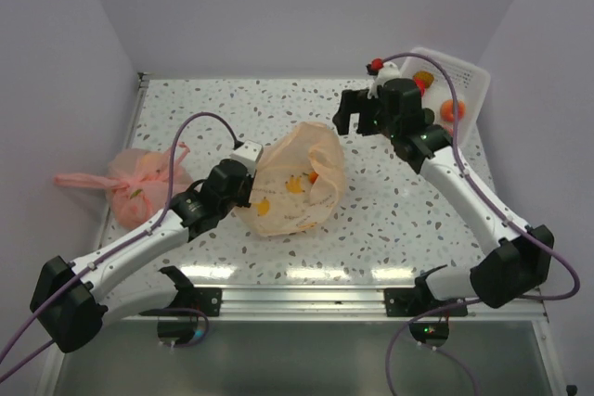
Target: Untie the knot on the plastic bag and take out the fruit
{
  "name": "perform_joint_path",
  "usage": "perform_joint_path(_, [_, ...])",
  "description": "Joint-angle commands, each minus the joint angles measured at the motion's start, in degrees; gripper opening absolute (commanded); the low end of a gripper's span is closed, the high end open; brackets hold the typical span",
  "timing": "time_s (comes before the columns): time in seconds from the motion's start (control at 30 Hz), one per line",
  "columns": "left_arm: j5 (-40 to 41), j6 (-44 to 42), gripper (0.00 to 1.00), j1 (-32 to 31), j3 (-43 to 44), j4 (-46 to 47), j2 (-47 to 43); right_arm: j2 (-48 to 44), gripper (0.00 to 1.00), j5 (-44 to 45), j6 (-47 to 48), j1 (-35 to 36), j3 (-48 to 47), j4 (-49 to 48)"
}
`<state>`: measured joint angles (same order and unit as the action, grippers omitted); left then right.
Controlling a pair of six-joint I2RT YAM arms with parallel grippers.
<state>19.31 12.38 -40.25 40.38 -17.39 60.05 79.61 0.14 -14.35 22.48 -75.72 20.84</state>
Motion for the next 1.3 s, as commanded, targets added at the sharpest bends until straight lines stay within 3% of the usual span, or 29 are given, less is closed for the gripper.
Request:
perform_joint_path(0.0, [0.6, -0.8, 0.00, 0.3, -0.1, 2.4, 0.3, -3.8, 0.99, -4.7, -2.0, 5.5, 5.7, -5.5])
perform_joint_path(0.33, [0.6, -0.3, 0.00, 0.3, -0.2, 2.6, 1.0, 1.5, 0.99, -3.1, -3.9, 11.0, 16.8, -9.2])
perform_joint_path(0.4, [0.3, -0.3, 0.00, 0.3, -0.1, 2.7, 1.4, 3.1, 0.92, -3.0, -2.9, 11.5, 16.8, -8.9])
perform_joint_path(0.5, [0.0, 0.4, 0.00, 0.3, 0.0, 2.4, 2.3, 4.4, 0.39, -3.7, -0.4, 13.1, 13.9, -6.5])
perform_joint_path(0.53, [0.0, 0.5, 0.00, 0.6, 0.0, 2.3, 2.5, 4.3, 0.13, -3.7, 0.3, 13.7, 12.5, -5.5])
perform_joint_path(0.6, [-0.2, 1.1, 0.00, 1.3, 0.4, 1.9, 3.2, 3.2, 0.00, -2.3, 3.0, 16.8, 8.5, -2.6])
perform_joint_path(0.87, [-6.0, 4.4, 0.00, 9.1, 1.4, 0.7, 6.4, 0.5, 0.00, 1.9, 12.1, 33.4, -3.3, 4.3])
perform_joint_path(1.07, [-7.6, 4.7, 0.00, 11.0, 1.3, 0.6, 6.5, -1.1, 0.00, 7.1, 12.3, 33.5, 6.3, -1.0])
perform_joint_path(1.27, [-8.4, 4.5, 0.00, 11.0, 1.1, 1.0, 6.1, -1.1, 0.00, 11.2, 4.8, 27.9, 16.1, -7.9])
